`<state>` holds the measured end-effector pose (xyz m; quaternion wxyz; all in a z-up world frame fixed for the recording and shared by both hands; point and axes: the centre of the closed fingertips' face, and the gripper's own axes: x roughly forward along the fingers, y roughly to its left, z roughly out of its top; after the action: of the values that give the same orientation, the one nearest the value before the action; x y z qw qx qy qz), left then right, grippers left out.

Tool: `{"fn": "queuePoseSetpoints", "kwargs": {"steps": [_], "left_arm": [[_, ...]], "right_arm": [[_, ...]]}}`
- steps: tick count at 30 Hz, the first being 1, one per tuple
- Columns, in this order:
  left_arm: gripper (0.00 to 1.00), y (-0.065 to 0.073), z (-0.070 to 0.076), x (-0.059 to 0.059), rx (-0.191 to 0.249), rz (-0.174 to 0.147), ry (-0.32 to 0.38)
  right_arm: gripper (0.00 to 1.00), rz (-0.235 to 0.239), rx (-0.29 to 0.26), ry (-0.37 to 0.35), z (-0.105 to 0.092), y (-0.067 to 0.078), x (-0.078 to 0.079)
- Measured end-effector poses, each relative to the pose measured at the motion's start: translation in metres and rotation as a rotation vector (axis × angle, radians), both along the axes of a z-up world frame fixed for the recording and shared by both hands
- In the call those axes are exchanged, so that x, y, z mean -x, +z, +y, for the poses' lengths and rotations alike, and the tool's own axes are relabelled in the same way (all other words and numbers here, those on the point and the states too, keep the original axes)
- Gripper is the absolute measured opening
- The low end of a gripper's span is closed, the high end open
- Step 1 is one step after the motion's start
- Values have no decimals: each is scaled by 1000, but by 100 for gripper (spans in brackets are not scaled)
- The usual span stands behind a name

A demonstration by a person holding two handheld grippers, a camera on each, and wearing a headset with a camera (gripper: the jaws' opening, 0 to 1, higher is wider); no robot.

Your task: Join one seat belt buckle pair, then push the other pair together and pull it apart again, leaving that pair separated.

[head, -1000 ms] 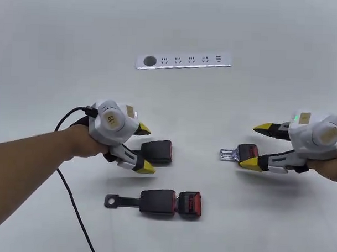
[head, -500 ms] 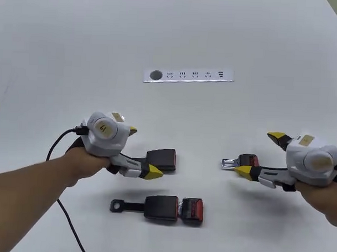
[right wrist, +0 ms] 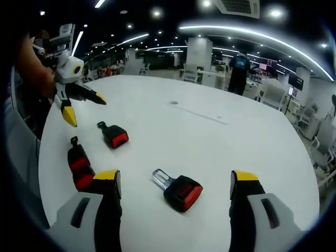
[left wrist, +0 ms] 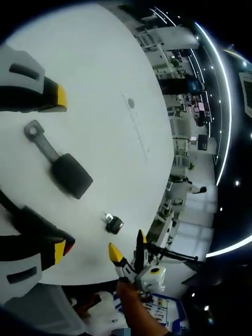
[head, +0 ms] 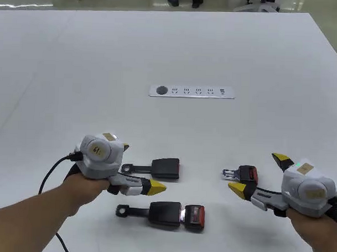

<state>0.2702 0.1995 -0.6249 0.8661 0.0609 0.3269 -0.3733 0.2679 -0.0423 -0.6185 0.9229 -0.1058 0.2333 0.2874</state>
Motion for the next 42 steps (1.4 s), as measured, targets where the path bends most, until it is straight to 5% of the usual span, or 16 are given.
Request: {"fn": "queuePoseSetpoints", "kwargs": {"steps": [14, 16, 25, 29, 42], "left_arm": [[100, 22, 26, 51, 95, -30, 86], [100, 31, 24, 56, 147, -37, 84], [100, 37, 40, 90, 105, -76, 18], [100, 45, 46, 104, 131, -104, 26], [100, 43, 71, 129, 150, -76, 77]], "right_arm": [[91, -31, -39, -54, 11, 20, 45], [93, -33, -45, -61, 11, 23, 51], [98, -42, -36, -53, 14, 28, 76], [99, -38, -32, -50, 16, 28, 88], [99, -40, -17, -55, 17, 27, 117]]}}
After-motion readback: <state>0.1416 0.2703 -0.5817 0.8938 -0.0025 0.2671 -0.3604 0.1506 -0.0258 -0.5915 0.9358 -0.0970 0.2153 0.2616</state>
